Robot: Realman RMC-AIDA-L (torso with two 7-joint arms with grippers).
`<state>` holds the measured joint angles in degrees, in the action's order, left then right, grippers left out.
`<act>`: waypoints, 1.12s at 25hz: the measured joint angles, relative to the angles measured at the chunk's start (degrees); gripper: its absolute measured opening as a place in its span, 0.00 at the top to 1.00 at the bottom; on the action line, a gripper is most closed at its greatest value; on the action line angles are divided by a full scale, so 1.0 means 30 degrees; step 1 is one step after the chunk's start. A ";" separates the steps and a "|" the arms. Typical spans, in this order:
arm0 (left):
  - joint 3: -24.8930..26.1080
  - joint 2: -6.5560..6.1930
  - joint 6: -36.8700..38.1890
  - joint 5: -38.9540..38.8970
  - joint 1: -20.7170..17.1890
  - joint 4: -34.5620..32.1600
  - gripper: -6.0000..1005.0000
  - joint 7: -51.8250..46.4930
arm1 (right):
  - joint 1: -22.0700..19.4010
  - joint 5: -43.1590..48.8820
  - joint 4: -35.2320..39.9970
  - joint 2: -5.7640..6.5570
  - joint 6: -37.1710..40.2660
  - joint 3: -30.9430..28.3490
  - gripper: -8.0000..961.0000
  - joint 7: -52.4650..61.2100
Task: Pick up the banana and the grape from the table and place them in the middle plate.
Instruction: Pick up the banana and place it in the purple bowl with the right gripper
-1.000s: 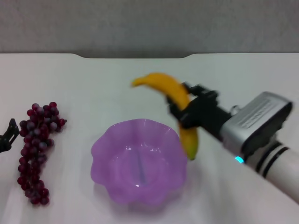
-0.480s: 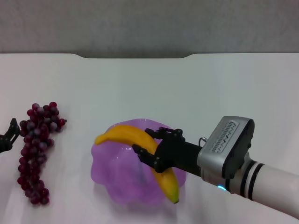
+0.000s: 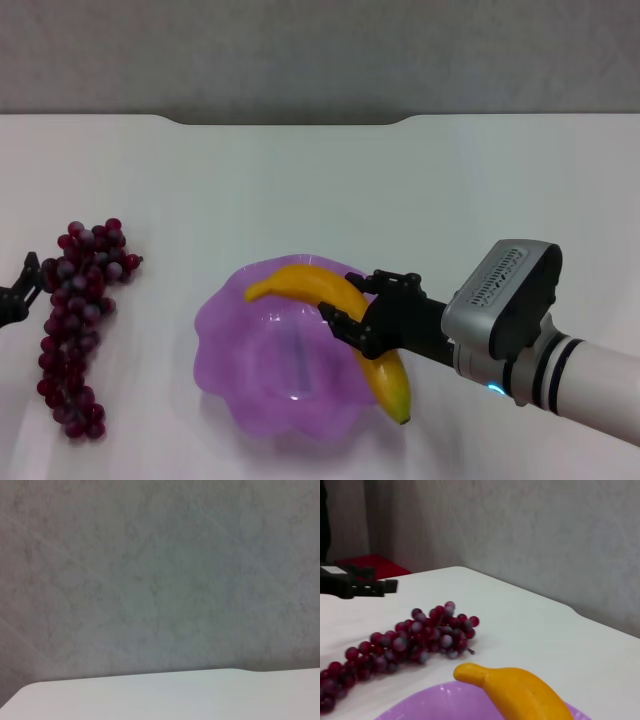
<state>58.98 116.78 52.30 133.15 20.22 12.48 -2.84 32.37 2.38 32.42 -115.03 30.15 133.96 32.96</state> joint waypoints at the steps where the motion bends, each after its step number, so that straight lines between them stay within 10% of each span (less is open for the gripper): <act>1: 0.0000 0.0007 0.0000 0.0000 0.0001 0.0000 0.11 0.0002 | 0.0008 -0.0002 -0.0032 -0.0006 0.0000 -0.0036 0.46 0.0000; 28: 0.0000 0.0009 0.0000 0.0000 0.0018 0.0030 0.11 0.0010 | 0.0831 -0.0084 -0.0068 -0.0064 -0.2606 -0.0569 0.23 0.0996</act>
<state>58.98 116.81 52.30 133.15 20.28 12.57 -2.81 34.86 2.13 32.22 -115.22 22.33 132.25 35.94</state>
